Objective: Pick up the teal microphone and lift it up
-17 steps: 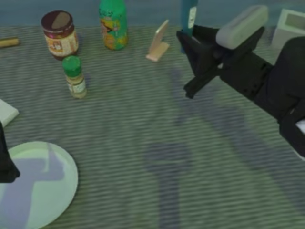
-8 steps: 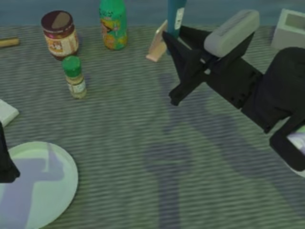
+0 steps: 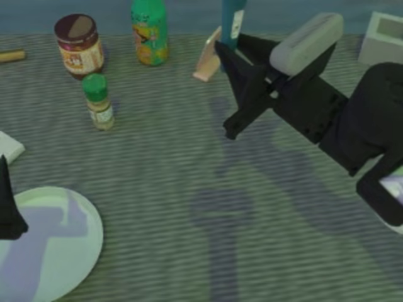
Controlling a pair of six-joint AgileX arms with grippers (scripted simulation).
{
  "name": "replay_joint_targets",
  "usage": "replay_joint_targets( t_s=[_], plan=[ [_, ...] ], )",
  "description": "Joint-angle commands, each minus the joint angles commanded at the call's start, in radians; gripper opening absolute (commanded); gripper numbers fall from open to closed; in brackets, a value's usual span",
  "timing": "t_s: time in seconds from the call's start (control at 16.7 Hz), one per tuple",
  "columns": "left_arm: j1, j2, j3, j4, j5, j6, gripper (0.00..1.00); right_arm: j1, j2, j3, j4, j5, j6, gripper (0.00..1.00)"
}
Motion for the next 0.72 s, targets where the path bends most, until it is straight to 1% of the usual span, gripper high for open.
replay_joint_targets(
  t_s=[0.12, 0.24, 0.72],
  plan=[
    [-0.024, 0.076, 0.056, 0.034, 0.054, 0.008, 1.00, 0.000, 0.000, 0.000, 0.000, 0.000, 0.000, 0.00],
    [-0.057, 0.194, 0.133, 0.080, 0.127, 0.019, 1.00, 0.000, 0.000, 0.000, 0.000, 0.000, 0.000, 0.00],
    [-0.219, 0.847, 0.495, 0.290, 0.485, 0.070, 1.00, 0.000, 0.000, 0.000, 0.000, 0.000, 0.000, 0.00]
  ],
)
